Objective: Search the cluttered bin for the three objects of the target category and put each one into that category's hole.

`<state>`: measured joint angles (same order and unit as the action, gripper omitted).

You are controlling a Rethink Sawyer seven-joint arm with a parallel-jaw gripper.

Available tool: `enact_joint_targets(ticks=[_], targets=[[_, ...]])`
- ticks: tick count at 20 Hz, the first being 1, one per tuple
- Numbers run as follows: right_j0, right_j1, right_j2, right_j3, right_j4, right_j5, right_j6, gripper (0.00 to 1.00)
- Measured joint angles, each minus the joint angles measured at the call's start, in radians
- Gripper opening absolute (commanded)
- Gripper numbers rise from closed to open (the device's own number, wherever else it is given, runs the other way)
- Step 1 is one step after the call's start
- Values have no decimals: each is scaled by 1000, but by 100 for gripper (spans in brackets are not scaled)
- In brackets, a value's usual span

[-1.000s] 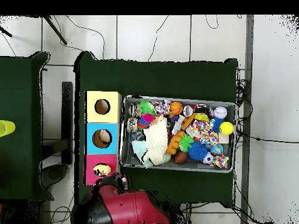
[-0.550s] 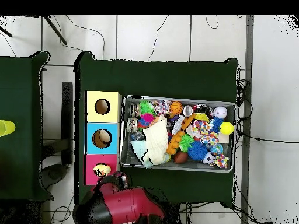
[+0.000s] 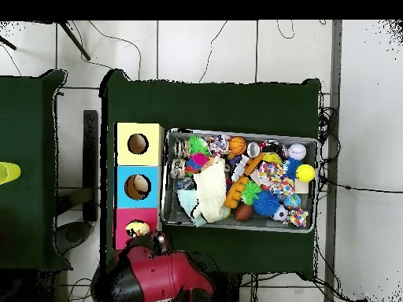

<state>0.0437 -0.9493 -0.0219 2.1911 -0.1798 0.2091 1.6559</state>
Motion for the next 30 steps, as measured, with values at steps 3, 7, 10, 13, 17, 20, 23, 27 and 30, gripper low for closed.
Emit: enact_joint_targets(ticks=[3, 7, 10, 13, 17, 20, 23, 27, 30], targets=[[1, -4, 0, 0, 7, 0, 0, 0], [7, -6, -5, -1, 12, 0, 0, 0], [25, -2, -17, -8, 17, 0, 0, 0], [55, 11, -35, -23, 28, 0, 0, 0], [95, 35, -58, -52, 51, 0, 0, 0], [113, 51, -70, -69, 63, 0, 0, 0], [129, 69, -84, -83, 77, 0, 0, 0], [139, 90, -99, -102, 91, 0, 0, 0], [140, 102, -106, -116, 95, 0, 0, 0]])
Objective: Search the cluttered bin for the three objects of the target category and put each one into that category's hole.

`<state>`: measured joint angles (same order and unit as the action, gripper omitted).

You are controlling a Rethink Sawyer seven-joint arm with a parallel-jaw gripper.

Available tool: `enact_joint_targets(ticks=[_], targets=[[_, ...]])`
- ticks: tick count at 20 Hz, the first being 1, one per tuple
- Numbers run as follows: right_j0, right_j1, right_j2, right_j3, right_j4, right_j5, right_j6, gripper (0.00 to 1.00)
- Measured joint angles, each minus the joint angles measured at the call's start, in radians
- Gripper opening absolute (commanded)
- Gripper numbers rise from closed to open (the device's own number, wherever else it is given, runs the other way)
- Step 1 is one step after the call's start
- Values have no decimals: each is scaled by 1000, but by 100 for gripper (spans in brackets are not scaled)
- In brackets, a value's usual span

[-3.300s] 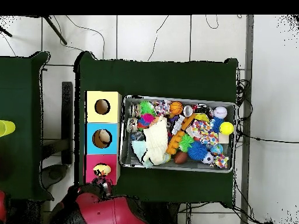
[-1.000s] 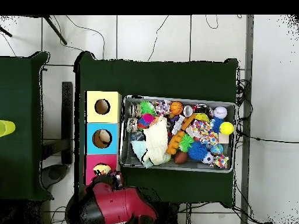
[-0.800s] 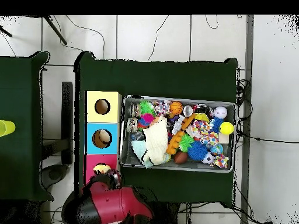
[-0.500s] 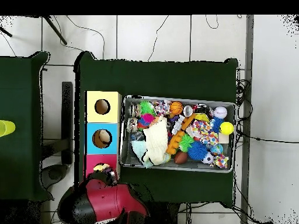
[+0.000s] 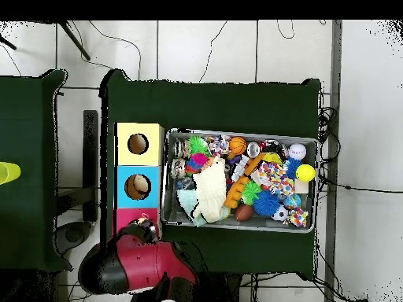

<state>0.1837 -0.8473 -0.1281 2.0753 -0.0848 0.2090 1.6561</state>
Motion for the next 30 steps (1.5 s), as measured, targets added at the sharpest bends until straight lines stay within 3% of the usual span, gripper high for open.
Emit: enact_joint_targets(ticks=[17, 30], targets=[[-5, 25, -5, -9, 54, -1, 0, 0], [-52, -77, 17, -1, 87, 168, 0, 0]])
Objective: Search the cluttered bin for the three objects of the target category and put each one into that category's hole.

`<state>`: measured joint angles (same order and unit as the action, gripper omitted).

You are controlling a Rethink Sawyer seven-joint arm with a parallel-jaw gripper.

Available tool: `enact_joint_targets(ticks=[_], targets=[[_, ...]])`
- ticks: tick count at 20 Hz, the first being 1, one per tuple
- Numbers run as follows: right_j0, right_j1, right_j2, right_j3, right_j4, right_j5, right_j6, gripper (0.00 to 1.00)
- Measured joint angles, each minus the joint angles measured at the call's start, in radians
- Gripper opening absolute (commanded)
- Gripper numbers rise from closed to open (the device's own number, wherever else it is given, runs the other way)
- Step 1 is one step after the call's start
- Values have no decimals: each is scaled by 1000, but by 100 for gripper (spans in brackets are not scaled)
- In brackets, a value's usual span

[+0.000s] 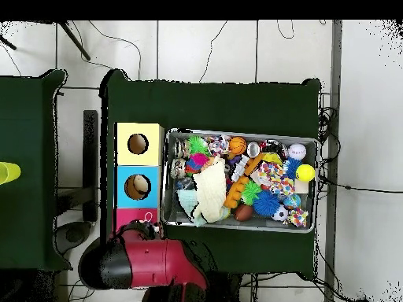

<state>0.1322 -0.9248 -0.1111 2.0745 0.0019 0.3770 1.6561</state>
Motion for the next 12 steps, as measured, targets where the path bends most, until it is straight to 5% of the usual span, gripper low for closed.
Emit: enact_joint_targets(ticks=[12], targets=[[37, 2, 0, 0, 18, 8, 0, 0]])
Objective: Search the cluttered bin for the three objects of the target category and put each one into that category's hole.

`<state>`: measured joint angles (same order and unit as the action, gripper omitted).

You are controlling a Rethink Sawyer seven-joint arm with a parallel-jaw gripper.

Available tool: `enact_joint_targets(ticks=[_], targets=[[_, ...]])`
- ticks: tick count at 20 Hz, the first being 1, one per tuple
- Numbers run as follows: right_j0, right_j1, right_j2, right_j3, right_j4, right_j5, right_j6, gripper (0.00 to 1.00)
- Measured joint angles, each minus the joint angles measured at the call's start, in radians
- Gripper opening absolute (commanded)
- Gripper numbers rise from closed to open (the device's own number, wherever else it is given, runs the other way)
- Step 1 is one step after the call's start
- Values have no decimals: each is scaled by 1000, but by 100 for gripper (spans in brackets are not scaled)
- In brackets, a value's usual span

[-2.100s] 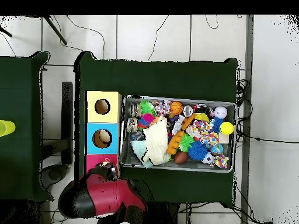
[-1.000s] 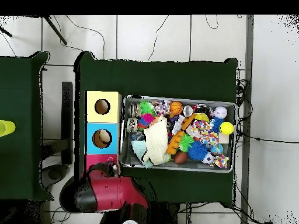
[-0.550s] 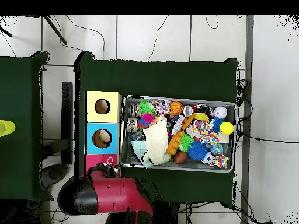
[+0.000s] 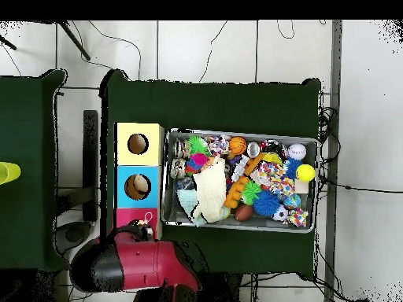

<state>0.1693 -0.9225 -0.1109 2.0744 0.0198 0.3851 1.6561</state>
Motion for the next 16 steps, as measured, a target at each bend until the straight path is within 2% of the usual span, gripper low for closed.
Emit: enact_joint_targets(ticks=[6, 16], targets=[[29, 29, 0, 0, 13, 0, 0, 0], [34, 61, 0, 0, 17, -35, 0, 0]])
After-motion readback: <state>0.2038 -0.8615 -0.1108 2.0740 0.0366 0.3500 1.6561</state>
